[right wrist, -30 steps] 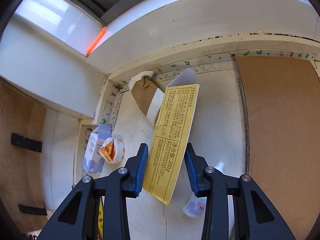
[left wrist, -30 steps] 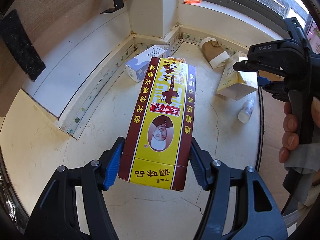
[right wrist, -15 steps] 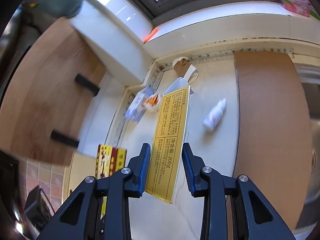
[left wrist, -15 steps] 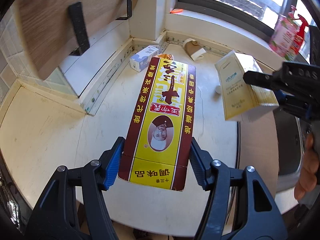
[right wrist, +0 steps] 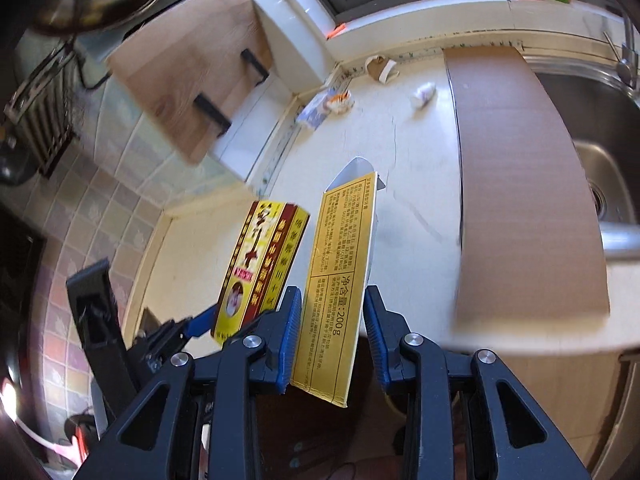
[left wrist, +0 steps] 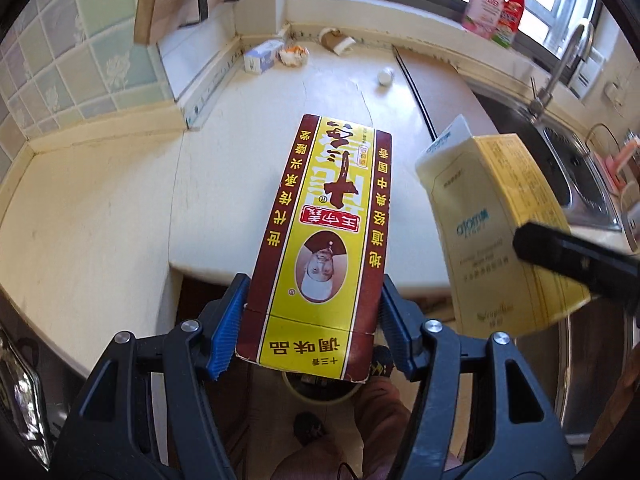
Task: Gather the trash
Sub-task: 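Carry both boxes down over the floor bin with both tools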
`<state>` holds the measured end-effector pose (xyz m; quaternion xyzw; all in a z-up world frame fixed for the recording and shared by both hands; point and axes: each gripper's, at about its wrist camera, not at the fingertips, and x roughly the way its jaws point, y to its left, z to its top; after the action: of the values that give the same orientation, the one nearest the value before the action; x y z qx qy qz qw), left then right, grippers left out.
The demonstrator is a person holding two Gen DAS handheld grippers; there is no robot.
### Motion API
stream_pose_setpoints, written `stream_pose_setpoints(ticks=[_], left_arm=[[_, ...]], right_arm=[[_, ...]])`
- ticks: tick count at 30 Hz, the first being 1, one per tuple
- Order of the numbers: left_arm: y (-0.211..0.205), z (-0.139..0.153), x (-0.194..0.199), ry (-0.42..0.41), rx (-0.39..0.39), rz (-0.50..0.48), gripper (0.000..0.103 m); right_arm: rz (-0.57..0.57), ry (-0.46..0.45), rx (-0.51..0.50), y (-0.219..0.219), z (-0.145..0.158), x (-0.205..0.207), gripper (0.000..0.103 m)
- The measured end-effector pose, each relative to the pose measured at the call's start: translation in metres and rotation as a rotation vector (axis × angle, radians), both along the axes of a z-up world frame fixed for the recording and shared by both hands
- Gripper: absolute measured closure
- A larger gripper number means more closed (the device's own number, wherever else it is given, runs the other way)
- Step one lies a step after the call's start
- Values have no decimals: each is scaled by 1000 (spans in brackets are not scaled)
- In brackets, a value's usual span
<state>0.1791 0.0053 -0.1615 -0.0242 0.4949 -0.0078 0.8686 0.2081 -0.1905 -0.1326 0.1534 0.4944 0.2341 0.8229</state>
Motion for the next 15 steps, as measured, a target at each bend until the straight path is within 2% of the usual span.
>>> stream_pose_setpoints(ticks=[7,11,15], left_arm=[[-2,-48,-59,106,-20,-46,44],[-6,-94,-78,186,-17,-39,44],[-11,-150,-89,271,-24,-30,44]], right_arm=[[99,63,-121,21,-53,-88,73],[124,134,-160,25,-98,-111,73],[125,219,-188,22,-161,-116,73]])
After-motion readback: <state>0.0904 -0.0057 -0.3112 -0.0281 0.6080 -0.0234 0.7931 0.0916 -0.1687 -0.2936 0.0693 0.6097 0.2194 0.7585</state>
